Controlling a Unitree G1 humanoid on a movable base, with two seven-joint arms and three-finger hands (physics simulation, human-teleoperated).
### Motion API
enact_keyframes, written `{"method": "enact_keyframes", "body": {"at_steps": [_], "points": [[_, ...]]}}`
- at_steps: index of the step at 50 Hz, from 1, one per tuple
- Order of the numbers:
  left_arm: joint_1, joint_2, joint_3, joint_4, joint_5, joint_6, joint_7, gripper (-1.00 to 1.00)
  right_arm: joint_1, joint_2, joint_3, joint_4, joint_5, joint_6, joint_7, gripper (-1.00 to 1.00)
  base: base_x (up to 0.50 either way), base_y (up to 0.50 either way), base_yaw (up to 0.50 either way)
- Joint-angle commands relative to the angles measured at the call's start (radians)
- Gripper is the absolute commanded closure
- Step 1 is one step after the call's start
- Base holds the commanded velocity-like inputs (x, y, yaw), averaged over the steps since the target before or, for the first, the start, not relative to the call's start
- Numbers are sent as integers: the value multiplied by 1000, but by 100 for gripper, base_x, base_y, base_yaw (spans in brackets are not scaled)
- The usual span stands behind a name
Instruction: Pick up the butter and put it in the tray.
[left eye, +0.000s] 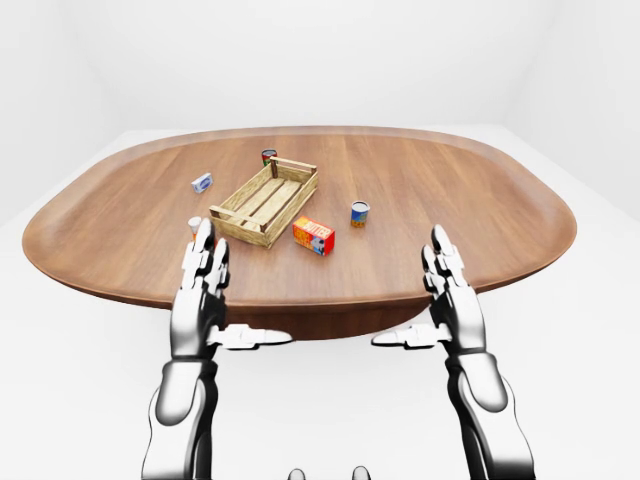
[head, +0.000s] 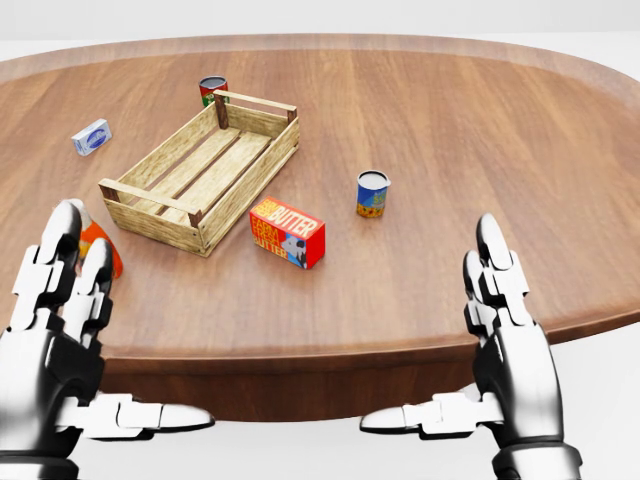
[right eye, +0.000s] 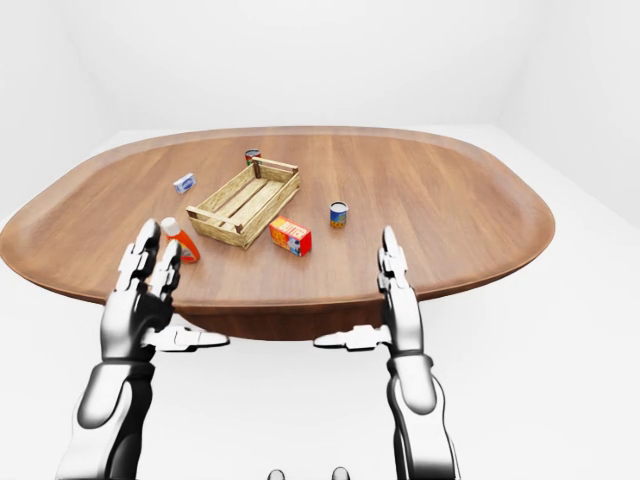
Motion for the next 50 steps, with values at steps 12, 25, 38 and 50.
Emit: {"method": "enact_keyframes", "body": {"at_steps": [12, 25, 38, 50], "points": [[72, -20, 66, -286, -60, 0, -66, -100, 121, -7, 75, -357, -57, 0, 0, -100, 0, 0, 0], [63, -21, 70, -273, -56, 0, -69, -100, 126, -18, 100, -371, -103, 0, 0, -100, 0, 6, 0], [72, -22, 62, -276, -53, 0, -71, -100, 128, -16, 102, -373, -100, 0, 7, -100, 0, 50, 0], [63, -20, 67, -276, -55, 0, -67, -100, 123, -16, 100, -365, -96, 0, 6, -100, 0, 50, 0]]}}
